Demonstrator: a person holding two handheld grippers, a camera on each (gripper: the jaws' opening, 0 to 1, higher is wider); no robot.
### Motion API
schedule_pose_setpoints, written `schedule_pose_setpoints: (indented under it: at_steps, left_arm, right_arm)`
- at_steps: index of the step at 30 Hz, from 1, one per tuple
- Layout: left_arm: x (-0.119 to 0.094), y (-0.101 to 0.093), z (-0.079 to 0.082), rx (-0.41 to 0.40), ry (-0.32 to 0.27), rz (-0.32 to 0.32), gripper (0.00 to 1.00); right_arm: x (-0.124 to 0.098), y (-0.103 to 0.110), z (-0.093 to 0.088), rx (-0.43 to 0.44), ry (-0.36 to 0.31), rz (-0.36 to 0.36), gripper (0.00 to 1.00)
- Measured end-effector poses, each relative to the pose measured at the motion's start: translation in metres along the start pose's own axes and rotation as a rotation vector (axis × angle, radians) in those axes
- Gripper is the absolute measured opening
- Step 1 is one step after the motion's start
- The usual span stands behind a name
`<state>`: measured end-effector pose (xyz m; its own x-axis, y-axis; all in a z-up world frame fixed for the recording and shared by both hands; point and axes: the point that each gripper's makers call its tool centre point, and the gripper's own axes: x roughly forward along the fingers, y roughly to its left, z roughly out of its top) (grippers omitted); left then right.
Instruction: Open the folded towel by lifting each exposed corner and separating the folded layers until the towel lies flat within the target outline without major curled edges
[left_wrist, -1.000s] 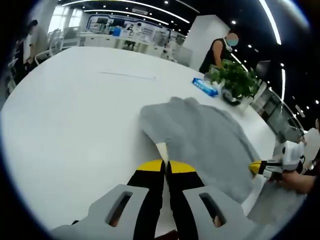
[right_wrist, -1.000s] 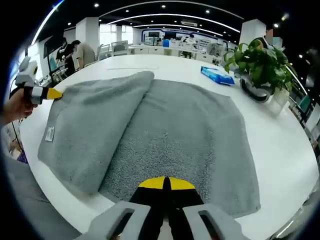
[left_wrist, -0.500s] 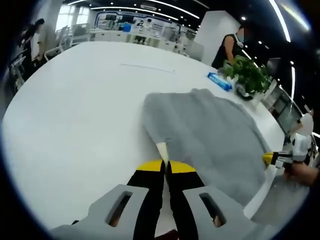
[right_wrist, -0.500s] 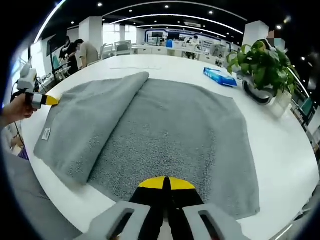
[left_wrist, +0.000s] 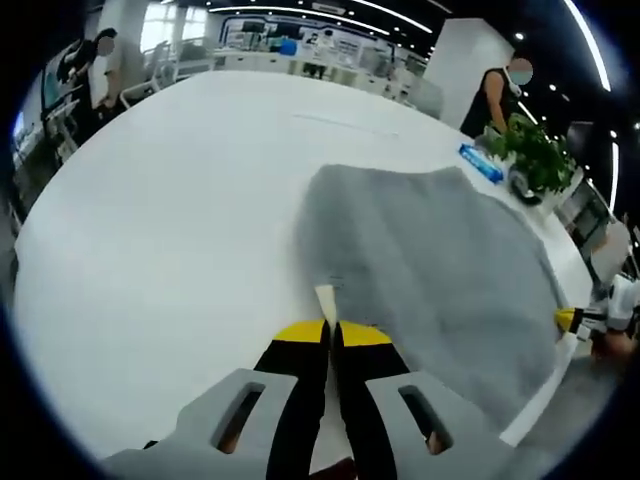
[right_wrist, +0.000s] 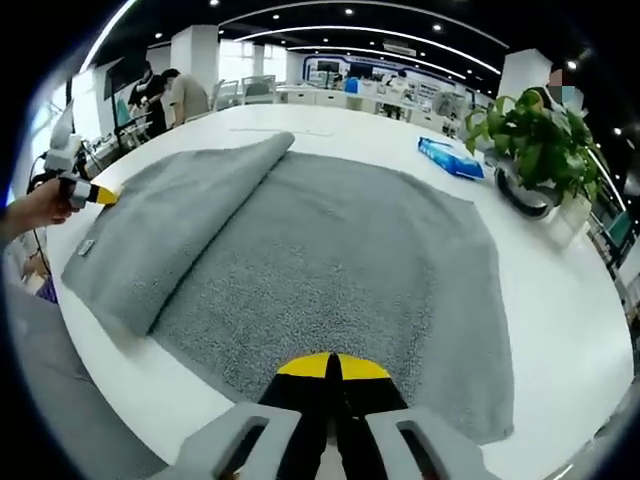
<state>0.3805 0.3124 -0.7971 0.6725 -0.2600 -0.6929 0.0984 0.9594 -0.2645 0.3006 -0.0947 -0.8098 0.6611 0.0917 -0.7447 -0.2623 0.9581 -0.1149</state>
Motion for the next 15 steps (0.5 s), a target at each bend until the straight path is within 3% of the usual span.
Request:
schedule_pose_setpoints:
  at_steps: [10,15]
  left_arm:
    - [-0.004,0.016,-0.001,0.0,0.008,0.027,0.02]
    - [-0.012,0.037,0.002,0.047,0.019,0.08,0.02]
  right_arm:
    - [-0.001,0.0,-0.001,-0.009,-0.001,0.001,0.0]
    - [0.0,-0.002,-0.001,-0.008,0.006,0.004,0.0]
